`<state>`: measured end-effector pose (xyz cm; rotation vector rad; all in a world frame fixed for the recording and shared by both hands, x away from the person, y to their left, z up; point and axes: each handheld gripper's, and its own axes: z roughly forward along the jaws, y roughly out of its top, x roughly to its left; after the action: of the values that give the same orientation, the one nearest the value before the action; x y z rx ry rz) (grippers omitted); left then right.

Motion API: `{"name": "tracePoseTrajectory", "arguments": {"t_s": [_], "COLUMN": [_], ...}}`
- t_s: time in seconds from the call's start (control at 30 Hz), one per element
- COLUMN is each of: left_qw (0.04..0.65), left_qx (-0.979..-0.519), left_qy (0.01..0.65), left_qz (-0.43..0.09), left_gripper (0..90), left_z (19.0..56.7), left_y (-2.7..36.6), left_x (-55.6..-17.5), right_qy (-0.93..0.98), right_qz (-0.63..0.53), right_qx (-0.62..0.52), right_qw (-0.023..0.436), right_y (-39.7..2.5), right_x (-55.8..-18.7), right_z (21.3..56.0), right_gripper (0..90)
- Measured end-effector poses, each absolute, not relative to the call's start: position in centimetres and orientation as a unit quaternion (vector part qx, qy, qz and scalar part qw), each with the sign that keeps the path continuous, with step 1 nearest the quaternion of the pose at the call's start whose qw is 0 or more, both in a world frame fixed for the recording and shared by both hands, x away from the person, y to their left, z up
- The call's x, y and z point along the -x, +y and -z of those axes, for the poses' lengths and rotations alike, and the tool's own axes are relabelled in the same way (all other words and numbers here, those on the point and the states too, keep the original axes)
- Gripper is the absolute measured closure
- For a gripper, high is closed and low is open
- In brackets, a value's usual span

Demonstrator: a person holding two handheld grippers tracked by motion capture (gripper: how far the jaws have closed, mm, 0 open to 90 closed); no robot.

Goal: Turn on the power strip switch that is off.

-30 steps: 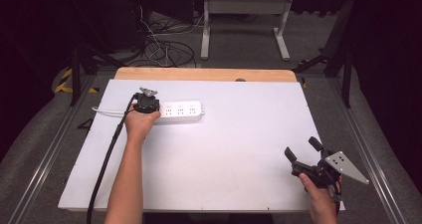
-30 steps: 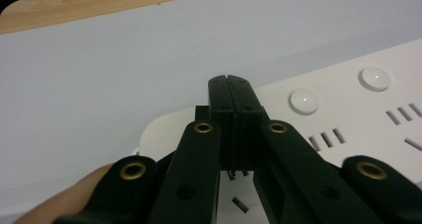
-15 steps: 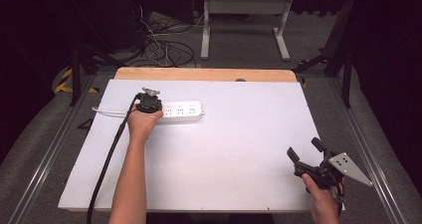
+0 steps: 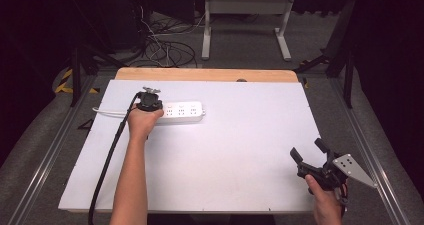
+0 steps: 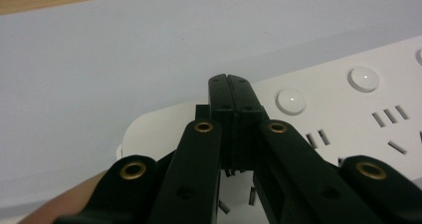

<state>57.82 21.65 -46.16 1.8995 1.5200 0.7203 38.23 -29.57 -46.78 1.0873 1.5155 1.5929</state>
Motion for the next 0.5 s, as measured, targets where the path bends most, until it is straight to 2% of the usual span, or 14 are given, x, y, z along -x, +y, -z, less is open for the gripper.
{"name": "tracePoseTrajectory", "arguments": {"t_s": [0.5], "left_qw": [0.293], "left_qx": [-0.716], "left_qy": [0.574], "left_qz": [-0.268], "left_gripper": [90.0], "left_z": [46.09], "left_y": [21.82], "left_x": [-57.7], "right_qy": [0.576], "right_qz": [-0.612], "right_qx": [-0.422], "right_qw": [0.341], "right_y": [-29.97], "right_x": [-38.03], "right_z": [46.76], "right_gripper": [4.7]}}
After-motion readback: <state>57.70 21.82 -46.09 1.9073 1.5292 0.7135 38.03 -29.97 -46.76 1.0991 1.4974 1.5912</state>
